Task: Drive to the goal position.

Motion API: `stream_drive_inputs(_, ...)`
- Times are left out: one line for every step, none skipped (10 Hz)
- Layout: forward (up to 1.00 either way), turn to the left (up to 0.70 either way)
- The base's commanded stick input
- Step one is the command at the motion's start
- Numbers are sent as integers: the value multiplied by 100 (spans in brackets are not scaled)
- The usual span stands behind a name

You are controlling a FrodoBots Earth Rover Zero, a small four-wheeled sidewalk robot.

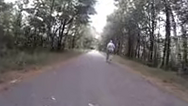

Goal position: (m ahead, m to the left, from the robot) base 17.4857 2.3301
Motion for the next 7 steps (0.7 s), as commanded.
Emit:
stream_drive_inputs(70, 0)
stream_drive_inputs(70, 0)
stream_drive_inputs(70, 0)
stream_drive_inputs(70, 0)
stream_drive_inputs(70, 0)
stream_drive_inputs(70, 0)
stream_drive_inputs(70, 0)
